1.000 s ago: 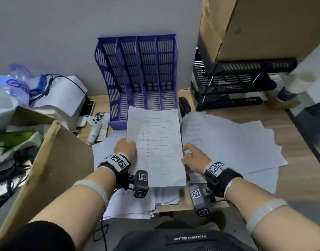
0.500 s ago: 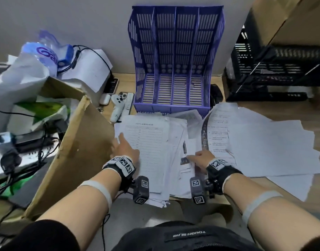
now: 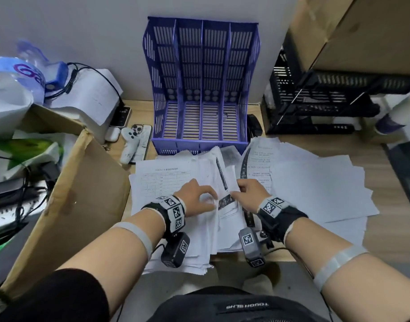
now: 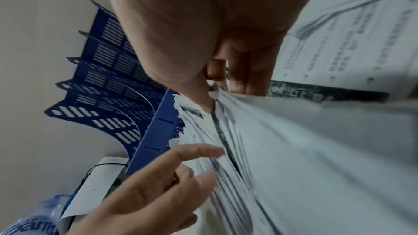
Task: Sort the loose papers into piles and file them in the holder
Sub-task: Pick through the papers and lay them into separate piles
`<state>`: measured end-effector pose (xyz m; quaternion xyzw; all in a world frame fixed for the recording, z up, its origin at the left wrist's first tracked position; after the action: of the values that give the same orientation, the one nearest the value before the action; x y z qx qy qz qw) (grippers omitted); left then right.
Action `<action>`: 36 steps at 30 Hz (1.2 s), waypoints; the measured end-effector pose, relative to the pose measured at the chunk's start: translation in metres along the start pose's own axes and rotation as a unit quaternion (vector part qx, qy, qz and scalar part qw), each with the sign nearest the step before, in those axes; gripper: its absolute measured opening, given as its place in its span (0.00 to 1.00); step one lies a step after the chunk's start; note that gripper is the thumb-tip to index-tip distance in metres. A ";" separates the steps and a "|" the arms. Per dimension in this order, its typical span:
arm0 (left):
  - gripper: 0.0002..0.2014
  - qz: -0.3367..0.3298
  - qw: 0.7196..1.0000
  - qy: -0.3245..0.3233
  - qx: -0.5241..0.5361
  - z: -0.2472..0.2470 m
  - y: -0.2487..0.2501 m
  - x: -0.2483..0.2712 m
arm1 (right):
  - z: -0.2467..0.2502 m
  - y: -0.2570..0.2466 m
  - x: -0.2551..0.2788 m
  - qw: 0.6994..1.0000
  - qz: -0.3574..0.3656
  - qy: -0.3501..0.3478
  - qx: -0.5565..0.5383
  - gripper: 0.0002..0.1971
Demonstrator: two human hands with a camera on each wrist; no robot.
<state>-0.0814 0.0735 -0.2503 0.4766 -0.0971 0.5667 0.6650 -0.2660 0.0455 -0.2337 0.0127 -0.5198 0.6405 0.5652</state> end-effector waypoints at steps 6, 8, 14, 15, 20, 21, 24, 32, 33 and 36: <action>0.18 0.107 0.991 -0.016 -0.078 -0.005 -0.009 -0.002 | 0.030 -0.025 0.018 0.998 0.052 0.036 0.008 0.06; 0.17 0.124 0.988 -0.019 -0.084 -0.007 -0.018 -0.002 | 0.048 -0.028 0.024 0.996 0.068 0.062 0.020 0.06; 0.12 0.132 0.991 0.017 0.004 -0.005 -0.014 -0.010 | 0.098 -0.033 0.042 0.984 0.098 0.144 0.024 0.06; 0.12 0.122 0.991 0.040 0.036 0.000 -0.009 -0.013 | 0.102 -0.036 0.046 0.983 0.106 0.148 0.025 0.05; 0.19 0.050 0.968 0.162 0.186 0.027 0.018 -0.019 | 0.128 -0.054 0.066 0.970 0.143 0.197 0.024 0.07; 0.20 0.048 0.961 0.174 0.210 0.031 0.020 -0.019 | 0.136 -0.057 0.070 0.965 0.150 0.212 0.023 0.06; 0.26 0.057 0.947 0.176 0.263 0.036 0.025 -0.020 | 0.163 -0.058 0.086 0.952 0.163 0.260 0.003 0.06; 0.35 0.008 0.918 0.103 0.382 0.030 0.074 -0.031 | 0.196 -0.017 0.118 0.915 0.132 0.376 -0.068 0.08; 0.33 -0.006 0.904 0.087 0.418 0.031 0.081 -0.032 | 0.200 -0.009 0.121 0.908 0.124 0.391 -0.082 0.08; 0.31 -0.046 0.877 0.043 0.477 0.038 0.105 -0.033 | 0.211 0.008 0.132 0.881 0.110 0.438 -0.138 0.08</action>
<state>-0.1654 0.0138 -0.1974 0.7150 0.2353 0.5333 0.3860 -0.4400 -0.0023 -0.0627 -0.4046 -0.3004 0.5601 0.6575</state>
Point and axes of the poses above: each hand's wrist, its own x-axis away from the middle knuckle, its own z-axis out of the back of the hand, y = z × x, the point moved 5 cm from there along -x, towards the middle knuckle, and after that the axes turned 13 degrees about -y, right-handed, at the moved point
